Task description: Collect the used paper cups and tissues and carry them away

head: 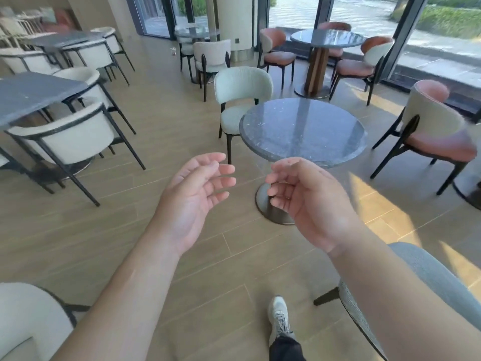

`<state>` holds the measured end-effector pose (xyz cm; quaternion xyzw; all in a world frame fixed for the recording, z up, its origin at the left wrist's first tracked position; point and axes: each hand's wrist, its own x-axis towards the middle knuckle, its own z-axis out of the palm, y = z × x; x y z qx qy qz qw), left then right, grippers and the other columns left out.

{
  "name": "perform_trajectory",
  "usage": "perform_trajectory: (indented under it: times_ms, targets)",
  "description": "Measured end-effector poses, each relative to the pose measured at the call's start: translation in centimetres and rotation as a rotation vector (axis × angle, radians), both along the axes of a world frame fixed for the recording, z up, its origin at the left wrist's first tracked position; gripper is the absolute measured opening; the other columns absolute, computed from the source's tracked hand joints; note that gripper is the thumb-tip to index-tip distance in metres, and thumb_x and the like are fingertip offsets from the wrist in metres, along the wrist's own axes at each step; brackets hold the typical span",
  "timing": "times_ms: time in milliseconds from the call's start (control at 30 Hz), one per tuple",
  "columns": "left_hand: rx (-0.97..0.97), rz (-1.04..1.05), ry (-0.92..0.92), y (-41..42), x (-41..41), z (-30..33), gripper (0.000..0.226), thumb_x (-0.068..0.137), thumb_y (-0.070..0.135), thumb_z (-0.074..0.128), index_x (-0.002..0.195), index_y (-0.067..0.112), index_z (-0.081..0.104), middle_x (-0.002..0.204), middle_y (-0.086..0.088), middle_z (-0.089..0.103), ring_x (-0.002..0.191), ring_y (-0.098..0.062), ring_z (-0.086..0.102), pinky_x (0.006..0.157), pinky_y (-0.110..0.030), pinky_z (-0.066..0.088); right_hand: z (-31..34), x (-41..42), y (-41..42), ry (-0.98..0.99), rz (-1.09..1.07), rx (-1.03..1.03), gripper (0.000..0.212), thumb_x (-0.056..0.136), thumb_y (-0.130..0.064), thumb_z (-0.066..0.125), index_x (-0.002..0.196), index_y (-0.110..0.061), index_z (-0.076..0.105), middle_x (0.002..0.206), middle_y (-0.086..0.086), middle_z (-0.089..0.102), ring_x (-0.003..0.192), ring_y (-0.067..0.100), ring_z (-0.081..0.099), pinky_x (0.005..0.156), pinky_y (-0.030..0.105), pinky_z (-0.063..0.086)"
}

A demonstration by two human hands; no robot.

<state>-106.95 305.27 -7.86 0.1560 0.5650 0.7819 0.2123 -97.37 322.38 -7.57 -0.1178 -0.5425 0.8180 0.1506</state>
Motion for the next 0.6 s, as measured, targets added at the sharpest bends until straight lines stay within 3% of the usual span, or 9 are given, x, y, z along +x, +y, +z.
perform_trajectory:
  times_ms: [133, 233, 367, 600]
  targets:
    - [-0.037, 0.078, 0.026, 4.8, -7.4, 0.4, 0.022, 0.086, 0.027, 0.06, 0.106, 0.022, 0.068, 0.094, 0.003, 0.076, 0.085, -0.012, 0.072, 0.077, -0.029, 0.051, -0.2, -8.7, 4.7, -0.003, 0.066, -0.036, 0.017, 0.08, -0.018, 0.053, 0.08, -0.017, 0.07, 0.077, 0.004, 0.068, 0.062, 0.015, 0.06, 0.059, 0.025, 0.047]
    - [-0.069, 0.134, 0.037, 8.8, -13.1, 1.4, 0.013, 0.099, 0.019, 0.058, 0.105, 0.022, 0.068, 0.093, 0.004, 0.076, 0.083, -0.011, 0.072, 0.078, -0.031, 0.05, 0.9, -15.1, 8.6, 0.004, 0.133, -0.044, 0.019, 0.077, -0.019, 0.053, 0.076, -0.02, 0.072, 0.077, 0.005, 0.068, 0.062, 0.015, 0.06, 0.057, 0.024, 0.048]
    - [-0.082, 0.203, 0.061, 12.2, -18.6, 1.9, 0.019, 0.103, 0.013, 0.051, 0.104, 0.021, 0.069, 0.092, 0.003, 0.077, 0.083, -0.011, 0.072, 0.078, -0.031, 0.05, 2.3, -21.9, 12.8, 0.037, 0.193, -0.028, 0.017, 0.077, -0.018, 0.054, 0.08, -0.017, 0.071, 0.078, 0.005, 0.068, 0.063, 0.016, 0.06, 0.058, 0.025, 0.048]
    - [-0.041, 0.294, 0.022, 13.6, -28.6, 2.1, 0.02, 0.103, 0.012, 0.05, 0.105, 0.02, 0.069, 0.092, 0.001, 0.076, 0.082, -0.013, 0.072, 0.079, -0.034, 0.049, 3.0, -34.0, 14.6, 0.027, 0.299, 0.058, 0.023, 0.087, -0.012, 0.049, 0.081, -0.017, 0.07, 0.076, 0.004, 0.068, 0.062, 0.015, 0.059, 0.061, 0.028, 0.046]
